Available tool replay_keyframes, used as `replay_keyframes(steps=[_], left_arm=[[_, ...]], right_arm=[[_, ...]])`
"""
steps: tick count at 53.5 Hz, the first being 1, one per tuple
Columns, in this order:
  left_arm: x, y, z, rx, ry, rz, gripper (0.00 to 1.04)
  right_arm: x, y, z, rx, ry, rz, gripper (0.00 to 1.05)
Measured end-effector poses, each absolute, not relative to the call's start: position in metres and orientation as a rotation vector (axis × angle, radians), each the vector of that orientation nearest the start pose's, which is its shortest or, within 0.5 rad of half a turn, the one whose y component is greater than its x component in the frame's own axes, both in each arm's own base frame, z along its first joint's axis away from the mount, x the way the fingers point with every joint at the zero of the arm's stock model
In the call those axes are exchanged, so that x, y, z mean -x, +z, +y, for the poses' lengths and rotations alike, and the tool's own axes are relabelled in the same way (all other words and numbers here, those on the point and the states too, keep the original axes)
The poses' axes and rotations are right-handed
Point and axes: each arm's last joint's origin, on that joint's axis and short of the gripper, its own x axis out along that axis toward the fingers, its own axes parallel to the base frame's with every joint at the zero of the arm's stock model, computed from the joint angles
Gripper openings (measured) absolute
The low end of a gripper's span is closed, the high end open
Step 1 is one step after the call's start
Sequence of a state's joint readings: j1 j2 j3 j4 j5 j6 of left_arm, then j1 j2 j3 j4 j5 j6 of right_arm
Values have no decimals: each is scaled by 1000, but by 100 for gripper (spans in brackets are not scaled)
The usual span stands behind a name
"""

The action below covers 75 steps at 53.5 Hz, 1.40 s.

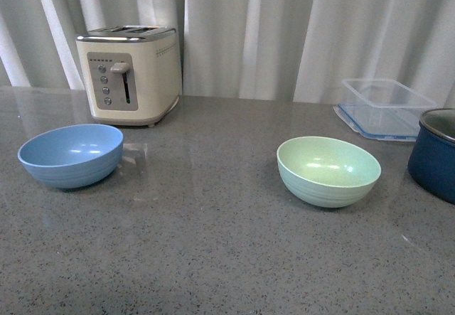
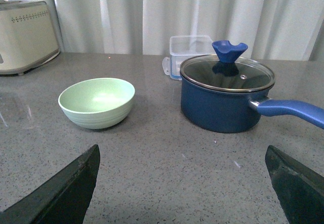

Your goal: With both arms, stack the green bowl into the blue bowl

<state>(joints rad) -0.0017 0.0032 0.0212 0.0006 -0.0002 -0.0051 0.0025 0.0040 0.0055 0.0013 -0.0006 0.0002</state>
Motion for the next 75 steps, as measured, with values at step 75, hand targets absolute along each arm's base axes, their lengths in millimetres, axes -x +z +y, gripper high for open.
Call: replay_keyframes(steps=[75], left_arm=[[-215,293,36,230,205,71,98]], right_arm=[[-98,165,0,0,3,-3,95]])
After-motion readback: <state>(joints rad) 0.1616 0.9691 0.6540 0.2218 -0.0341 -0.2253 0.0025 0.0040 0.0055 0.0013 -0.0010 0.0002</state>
